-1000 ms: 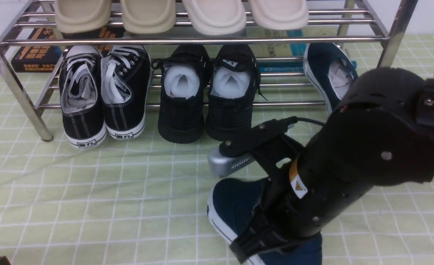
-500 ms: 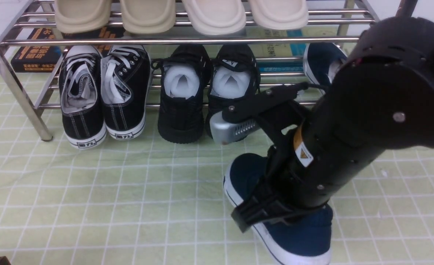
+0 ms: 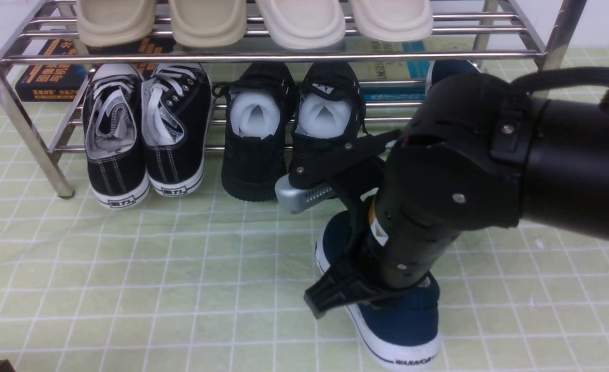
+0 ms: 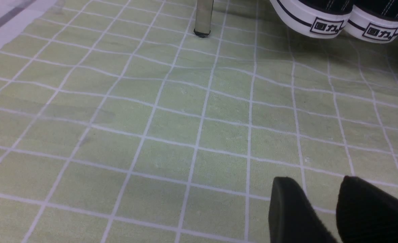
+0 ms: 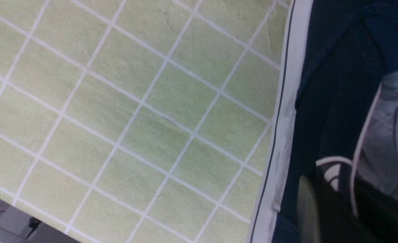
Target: Take the shoes off the shelf with your hand from the green coffee tablecloth.
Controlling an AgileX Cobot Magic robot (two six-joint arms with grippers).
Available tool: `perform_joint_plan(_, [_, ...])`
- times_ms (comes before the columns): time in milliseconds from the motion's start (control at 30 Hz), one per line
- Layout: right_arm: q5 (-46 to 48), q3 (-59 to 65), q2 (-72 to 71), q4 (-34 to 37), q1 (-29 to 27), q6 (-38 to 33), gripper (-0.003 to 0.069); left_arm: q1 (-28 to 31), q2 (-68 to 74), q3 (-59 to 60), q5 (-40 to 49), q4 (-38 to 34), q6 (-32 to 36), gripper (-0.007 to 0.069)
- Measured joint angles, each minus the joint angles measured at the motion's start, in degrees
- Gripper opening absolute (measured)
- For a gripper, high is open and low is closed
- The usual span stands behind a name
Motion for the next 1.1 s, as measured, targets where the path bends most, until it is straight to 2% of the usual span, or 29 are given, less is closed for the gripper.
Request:
perform_joint_plan(300, [-4.09,0.0,2.75,0.9,0.0,6.99,0.0064,0.0,0.0,0.0,0.0,0.0,0.0,0.0242])
perform_joint_plan(767, [-7.44,-0.18,7.79,8.51,0.0,7.72,0.0087,0.0,0.0,0.0,0.0,0.0,0.0,0.0242])
perform_joint_plan(900, [-6.53,-0.18,7.84,12.88,0.0,7.09,0.0132,0.0,0.0,0.0,0.0,0.0,0.0,0.0242])
perform_joint_plan(1100, [-1.63,-1.0,7.83,22.68,0.0,0.54,0.0297,0.0,0.0,0.0,0.0,0.0,0.0,0.0242])
